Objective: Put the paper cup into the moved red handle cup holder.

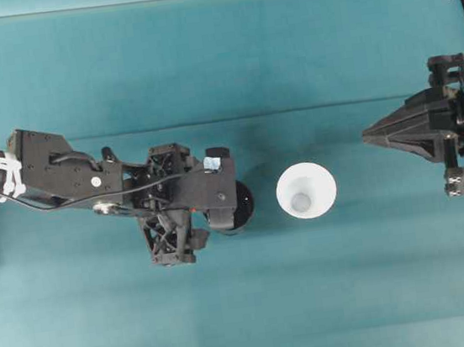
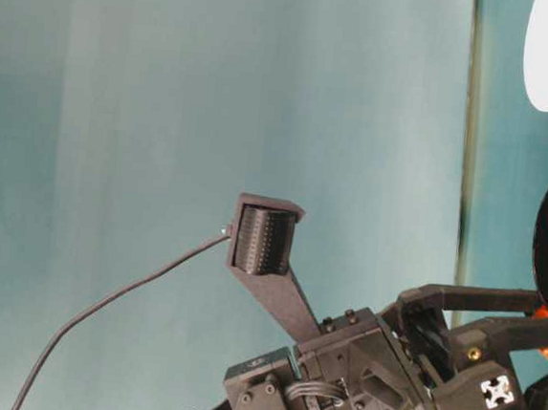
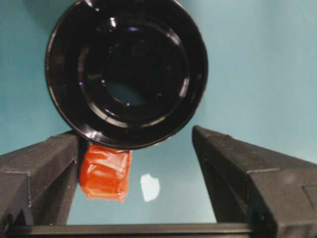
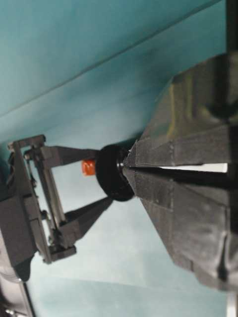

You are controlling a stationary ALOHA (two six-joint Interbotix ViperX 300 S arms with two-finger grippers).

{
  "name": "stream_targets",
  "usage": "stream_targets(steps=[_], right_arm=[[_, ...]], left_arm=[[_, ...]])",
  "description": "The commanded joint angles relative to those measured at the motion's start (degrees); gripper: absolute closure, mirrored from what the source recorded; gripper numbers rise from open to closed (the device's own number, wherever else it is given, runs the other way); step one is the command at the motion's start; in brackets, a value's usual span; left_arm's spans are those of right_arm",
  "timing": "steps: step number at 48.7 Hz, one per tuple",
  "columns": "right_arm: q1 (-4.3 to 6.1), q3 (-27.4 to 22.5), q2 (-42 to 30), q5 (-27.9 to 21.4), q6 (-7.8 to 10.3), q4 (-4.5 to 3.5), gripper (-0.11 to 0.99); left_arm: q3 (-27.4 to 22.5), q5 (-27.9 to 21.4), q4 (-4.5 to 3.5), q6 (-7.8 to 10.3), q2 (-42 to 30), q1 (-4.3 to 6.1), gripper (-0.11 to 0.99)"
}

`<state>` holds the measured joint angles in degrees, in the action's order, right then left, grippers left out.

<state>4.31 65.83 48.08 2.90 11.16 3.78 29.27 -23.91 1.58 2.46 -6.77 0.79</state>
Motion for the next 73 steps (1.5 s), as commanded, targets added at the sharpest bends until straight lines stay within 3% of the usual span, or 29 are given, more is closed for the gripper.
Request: stream_targets(steps=[1, 18, 22, 29, 34, 48, 60, 73], right_arm=[[0.09, -0.35, -0.18, 0.62, 0.35, 0.09, 0.97], [-0.26, -0.53, -0.18, 0.62, 0.88, 0.09, 0.97], [-0.44, -0.70, -0.44, 0.09, 3.34, 0.62, 0.97], [-0.44, -1.49, -2.11, -3.78, 8.88, 0.53, 0.96], [-0.53, -2.72, -4.13, -8.79, 10.72, 0.53, 0.95], [-0.53, -5.80, -6.59, -11.43, 10.63, -0.26, 0.90], [-0.53, -6.86, -6.68, -12.66, 10.72, -0.18, 0.89], [-0.53, -8.53, -8.53, -14.85, 11.07, -0.09, 0.87]], left_arm=[[-0.97, 0.53, 0.09, 0.09, 1.14, 0.18, -0.01], [-0.79, 0.44, 0.00, -0.09, 3.16, 0.26, -0.01], [-0.70, 0.26, 0.00, 0.00, 5.19, 0.26, -0.01], [0.18, -0.09, 0.00, 0.09, 10.11, 0.26, -0.01], [1.32, -0.09, 0.09, 0.09, 14.06, 0.26, -0.01], [6.24, -0.09, 0.09, -0.09, 27.60, 0.26, -0.01], [11.16, 0.35, 0.00, -0.18, 37.09, 0.53, 0.00], [13.80, 1.14, 0.09, -0.53, 41.57, 0.97, 0.00]])
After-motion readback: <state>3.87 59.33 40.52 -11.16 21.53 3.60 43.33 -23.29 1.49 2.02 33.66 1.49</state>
